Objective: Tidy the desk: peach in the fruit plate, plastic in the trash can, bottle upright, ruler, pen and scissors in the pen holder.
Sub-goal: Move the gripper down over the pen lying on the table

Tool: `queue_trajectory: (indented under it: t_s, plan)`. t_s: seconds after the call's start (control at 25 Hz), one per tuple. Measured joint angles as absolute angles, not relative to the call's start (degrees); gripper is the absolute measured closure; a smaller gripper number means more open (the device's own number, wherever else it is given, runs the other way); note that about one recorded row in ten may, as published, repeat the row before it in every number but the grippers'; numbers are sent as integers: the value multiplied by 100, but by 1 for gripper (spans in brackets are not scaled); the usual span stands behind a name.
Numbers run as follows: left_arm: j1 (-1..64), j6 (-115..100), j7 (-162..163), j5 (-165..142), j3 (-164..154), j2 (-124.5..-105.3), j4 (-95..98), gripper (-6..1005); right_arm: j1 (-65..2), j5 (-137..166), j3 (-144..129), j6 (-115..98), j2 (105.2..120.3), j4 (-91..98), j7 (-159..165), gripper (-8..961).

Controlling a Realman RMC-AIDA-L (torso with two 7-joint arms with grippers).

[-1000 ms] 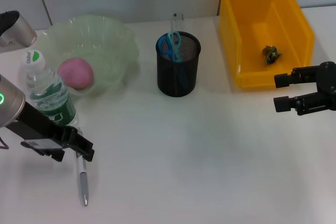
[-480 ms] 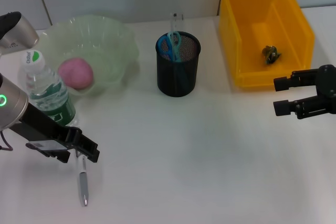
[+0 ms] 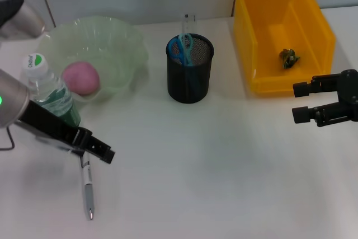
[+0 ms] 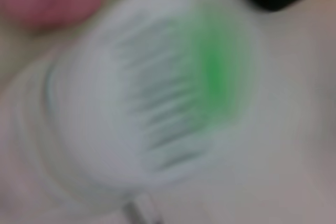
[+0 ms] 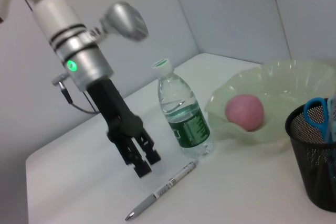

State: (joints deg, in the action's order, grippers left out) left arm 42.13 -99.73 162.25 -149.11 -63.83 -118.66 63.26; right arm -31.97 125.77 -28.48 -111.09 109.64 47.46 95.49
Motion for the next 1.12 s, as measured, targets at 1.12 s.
queue_trajectory:
  t_s: [1.12]
  plan:
    - [3476, -9305, 9441, -15052, -8371, -11845, 7613, 261, -2980, 12541, -2687, -10771, 10980, 4563, 10259, 121]
